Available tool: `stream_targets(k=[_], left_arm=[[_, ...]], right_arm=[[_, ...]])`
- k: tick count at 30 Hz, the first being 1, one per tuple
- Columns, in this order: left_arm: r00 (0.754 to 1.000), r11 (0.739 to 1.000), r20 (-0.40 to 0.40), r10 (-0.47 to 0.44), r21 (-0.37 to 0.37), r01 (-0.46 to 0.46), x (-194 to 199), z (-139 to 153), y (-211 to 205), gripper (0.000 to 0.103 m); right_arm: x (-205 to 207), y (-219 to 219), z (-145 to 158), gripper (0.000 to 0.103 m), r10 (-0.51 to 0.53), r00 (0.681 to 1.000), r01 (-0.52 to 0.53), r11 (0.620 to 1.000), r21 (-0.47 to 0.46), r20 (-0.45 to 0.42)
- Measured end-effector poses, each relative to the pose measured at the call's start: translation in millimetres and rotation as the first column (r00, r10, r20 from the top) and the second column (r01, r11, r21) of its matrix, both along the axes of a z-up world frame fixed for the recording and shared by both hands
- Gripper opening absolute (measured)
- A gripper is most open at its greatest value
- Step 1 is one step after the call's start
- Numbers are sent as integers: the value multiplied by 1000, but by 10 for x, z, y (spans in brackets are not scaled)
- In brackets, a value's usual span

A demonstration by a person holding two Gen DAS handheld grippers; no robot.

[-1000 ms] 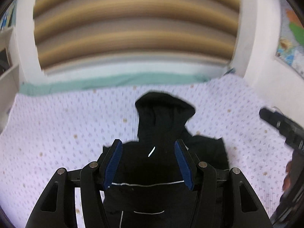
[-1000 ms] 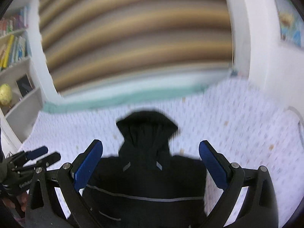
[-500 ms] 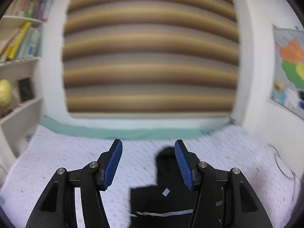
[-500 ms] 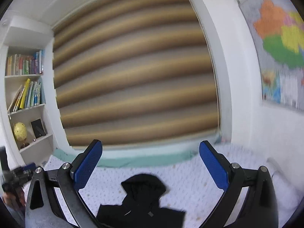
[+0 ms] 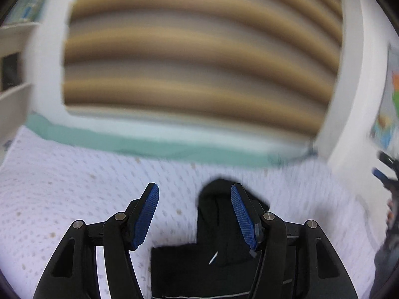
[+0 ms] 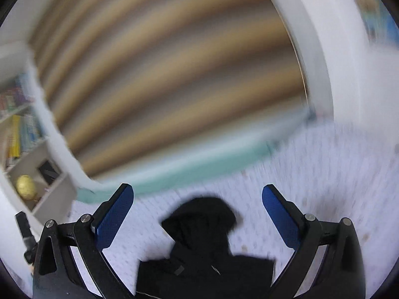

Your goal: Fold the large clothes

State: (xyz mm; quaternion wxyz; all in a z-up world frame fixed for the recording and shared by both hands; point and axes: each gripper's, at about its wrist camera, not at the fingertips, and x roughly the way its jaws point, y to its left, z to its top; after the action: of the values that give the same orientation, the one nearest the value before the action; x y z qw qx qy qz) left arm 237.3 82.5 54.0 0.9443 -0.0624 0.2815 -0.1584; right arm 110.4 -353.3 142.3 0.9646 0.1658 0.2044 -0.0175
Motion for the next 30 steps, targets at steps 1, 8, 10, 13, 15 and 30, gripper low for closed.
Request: stream_targets(k=[1,8,10,13,15,30], left_arm=[[999,1000,-29,-25,11,26,129,-195,-100,61],[953,987,-258,-158,-58,148,986,-1752,-742,61],[935,975,-301,-186,-171,139,1191,-2156,-847,61],[921,955,-348,-177,-288,74,1386,-2665,-1005,62],[920,952,-360,-152,-304,38,1471,-2866,-1051,62],[958,941,-280,-56,-336,-44,1676,-3035,-1326,11]], right_arm=[[165,-33,-198,103,5,999,-5,1000,10,-45],[1241,-225,-2091,103,100,940,-44,984,175,-327],[1370,-289,-2480,103,146,938,-52,956,289,-315],[1604,-343,-2963,103,149,940,-6,907,421,-307],[1776,-371,-3200,103,140,947,16,878,479,-289],[2266,-14,-3192,23,59,948,-1,983,183,-312]])
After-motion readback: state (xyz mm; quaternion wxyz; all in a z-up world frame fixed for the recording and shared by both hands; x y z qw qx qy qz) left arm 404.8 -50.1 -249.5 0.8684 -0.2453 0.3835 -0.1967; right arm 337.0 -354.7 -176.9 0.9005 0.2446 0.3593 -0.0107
